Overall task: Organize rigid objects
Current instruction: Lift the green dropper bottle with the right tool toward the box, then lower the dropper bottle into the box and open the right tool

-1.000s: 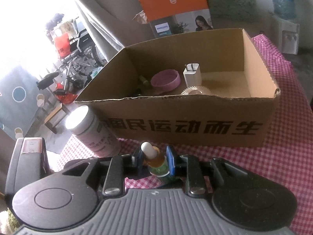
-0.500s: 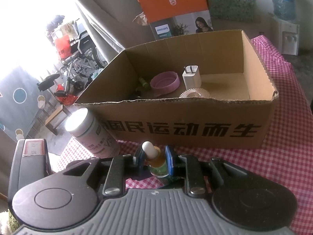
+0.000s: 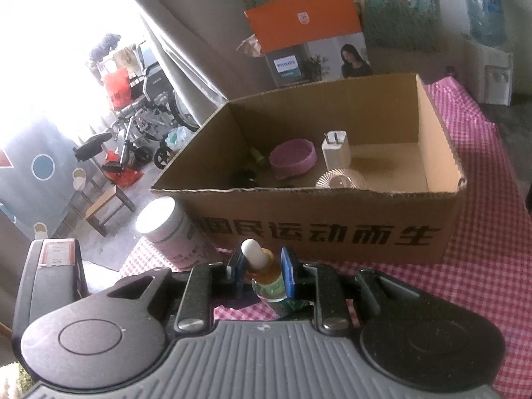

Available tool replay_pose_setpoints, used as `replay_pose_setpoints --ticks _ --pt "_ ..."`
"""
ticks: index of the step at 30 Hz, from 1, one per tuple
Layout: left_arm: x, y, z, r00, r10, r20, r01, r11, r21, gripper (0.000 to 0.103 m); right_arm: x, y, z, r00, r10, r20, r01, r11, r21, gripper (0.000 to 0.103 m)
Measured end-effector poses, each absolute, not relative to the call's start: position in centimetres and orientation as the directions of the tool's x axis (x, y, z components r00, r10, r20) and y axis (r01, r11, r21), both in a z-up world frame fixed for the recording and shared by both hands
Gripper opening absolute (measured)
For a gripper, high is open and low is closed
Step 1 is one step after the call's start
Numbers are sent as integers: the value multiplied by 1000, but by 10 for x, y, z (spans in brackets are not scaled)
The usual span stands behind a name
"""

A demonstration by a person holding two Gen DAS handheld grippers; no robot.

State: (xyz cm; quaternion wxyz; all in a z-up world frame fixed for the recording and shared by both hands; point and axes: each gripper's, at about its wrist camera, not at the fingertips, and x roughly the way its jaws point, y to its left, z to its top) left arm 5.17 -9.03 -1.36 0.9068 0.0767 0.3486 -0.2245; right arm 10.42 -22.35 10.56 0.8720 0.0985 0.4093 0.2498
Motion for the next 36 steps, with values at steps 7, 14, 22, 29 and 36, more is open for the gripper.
replay_pose_setpoints --ticks 7,14,22,29,36 --pt "46 -88 20 707 -341 -619 437 899 5 31 99 -225 137 569 548 -613 -408 836 368 25" --pt "72 -90 70 759 -347 -551 409 912 -10 31 118 -227 191 608 585 -537 -497 808 317 25" --pt "156 -107 77 677 -411 -611 405 901 -157 31 208 -251 206 568 579 -584 -483 810 333 25" --pt "227 -131 42 556 -405 -726 368 903 -223 31 284 -280 163 486 574 -659 -406 816 411 25" --pt "279 -135 14 463 -370 -806 294 921 -255 31 325 -285 126 437 570 -696 -394 817 422 25"
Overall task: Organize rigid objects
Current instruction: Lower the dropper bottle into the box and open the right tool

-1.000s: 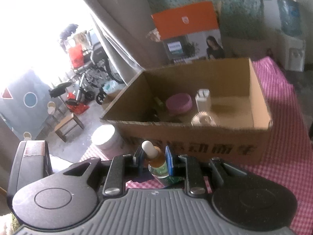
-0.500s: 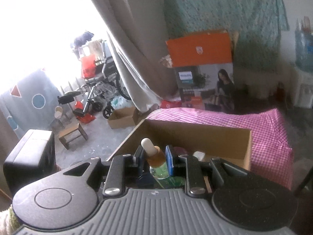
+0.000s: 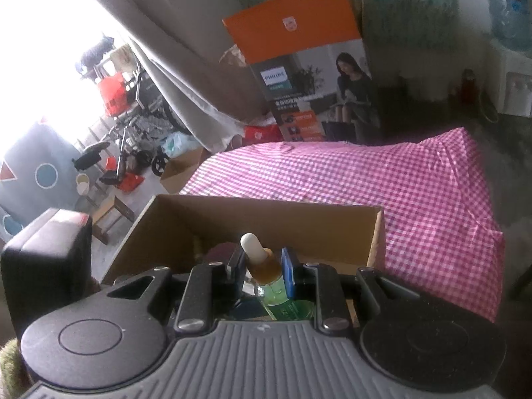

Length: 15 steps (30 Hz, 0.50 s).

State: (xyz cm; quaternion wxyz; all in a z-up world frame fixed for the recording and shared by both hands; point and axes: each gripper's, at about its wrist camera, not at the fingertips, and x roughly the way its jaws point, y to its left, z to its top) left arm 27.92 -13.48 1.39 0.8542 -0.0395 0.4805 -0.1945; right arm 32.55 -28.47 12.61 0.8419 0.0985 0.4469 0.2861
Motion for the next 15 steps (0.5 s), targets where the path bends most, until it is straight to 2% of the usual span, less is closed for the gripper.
replay_pose_setpoints --ticks 15 --pt "299 -125 1 398 -333 -855 196 941 -276 33 352 -262 92 400 502 -767 -433 841 325 25"
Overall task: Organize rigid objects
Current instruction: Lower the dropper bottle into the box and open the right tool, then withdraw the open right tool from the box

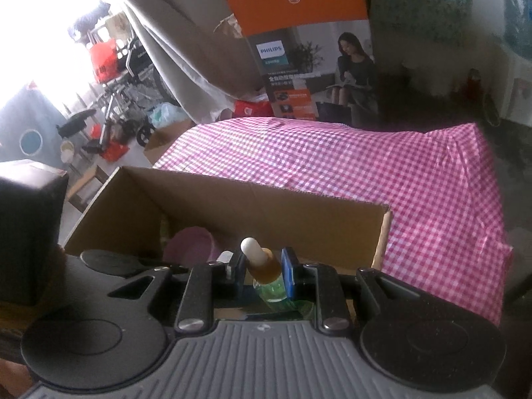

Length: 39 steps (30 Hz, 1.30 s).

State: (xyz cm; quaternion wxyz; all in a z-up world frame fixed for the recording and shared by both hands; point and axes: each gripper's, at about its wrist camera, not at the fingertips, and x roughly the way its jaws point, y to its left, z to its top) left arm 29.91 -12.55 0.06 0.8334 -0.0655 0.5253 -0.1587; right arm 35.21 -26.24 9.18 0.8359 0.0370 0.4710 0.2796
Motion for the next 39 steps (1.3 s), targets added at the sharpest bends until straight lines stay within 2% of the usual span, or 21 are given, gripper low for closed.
replay_pose_setpoints --ticks 8,12,15,17,18,21,24,27,30,33,39 --pt "296 -121 4 401 -333 -854 182 942 -282 37 353 -250 99 413 414 -811 -450 867 214 28" --pt "289 -120 11 417 -334 -845 191 942 -277 40 351 -254 106 423 414 -806 -436 873 219 28" --pt "279 -121 20 438 -336 -833 212 940 -268 45 343 -260 117 442 427 -789 -424 874 235 29" --pt "268 -121 28 460 -339 -821 228 939 -259 52 336 -265 126 456 443 -772 -416 873 255 29" --pt "262 -120 32 471 -340 -814 238 938 -254 54 330 -269 131 466 452 -760 -411 872 267 32" --pt "237 -116 49 513 -342 -788 270 935 -230 62 304 -276 150 513 476 -714 -409 867 284 53" --pt "208 -108 64 562 -345 -752 299 932 -204 72 271 -278 169 561 483 -672 -423 865 269 57" --pt "173 -97 78 608 -347 -714 319 930 -181 83 237 -279 184 596 506 -623 -432 856 283 73" --pt "141 -87 86 652 -329 -684 325 935 -140 93 205 -278 194 624 533 -571 -442 844 305 80" --pt "114 -77 89 693 -281 -664 311 947 -77 99 174 -274 197 649 551 -524 -448 834 323 99" --pt "68 -33 83 740 -215 -637 242 969 -45 103 133 -263 189 655 582 -482 -449 813 371 103"
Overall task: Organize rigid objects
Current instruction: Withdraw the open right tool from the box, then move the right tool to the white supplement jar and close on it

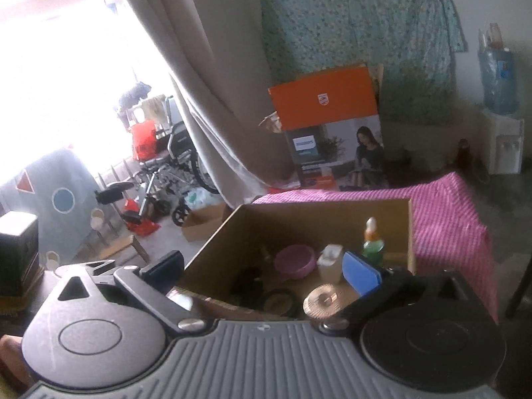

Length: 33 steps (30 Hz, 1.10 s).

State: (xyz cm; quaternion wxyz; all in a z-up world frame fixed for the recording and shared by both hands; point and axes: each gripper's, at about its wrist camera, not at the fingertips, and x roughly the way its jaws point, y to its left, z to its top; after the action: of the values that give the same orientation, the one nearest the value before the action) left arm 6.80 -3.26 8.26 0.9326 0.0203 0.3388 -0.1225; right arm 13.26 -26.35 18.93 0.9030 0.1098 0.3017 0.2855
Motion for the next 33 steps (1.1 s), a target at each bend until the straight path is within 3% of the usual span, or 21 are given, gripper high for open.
replay_pose_setpoints --ticks 9,14,18,27,33 --pt "59 21 35 720 -91 -688 83 996 -44 103 127 -217 155 551 654 -518 -445 756 480 103" --pt "65 27 15 728 -66 -682 72 997 -20 102 135 -180 134 470 692 -548 -445 722 530 99" --pt "69 29 3 733 -60 -678 85 996 4 100 144 -158 116 427 704 -568 -415 710 569 90" --pt "78 33 -11 709 -112 -696 130 991 -27 81 163 -135 80 358 711 -605 -329 703 631 67" --pt "81 39 -14 699 -134 -703 130 990 -59 67 167 -129 73 347 712 -610 -311 701 642 61"
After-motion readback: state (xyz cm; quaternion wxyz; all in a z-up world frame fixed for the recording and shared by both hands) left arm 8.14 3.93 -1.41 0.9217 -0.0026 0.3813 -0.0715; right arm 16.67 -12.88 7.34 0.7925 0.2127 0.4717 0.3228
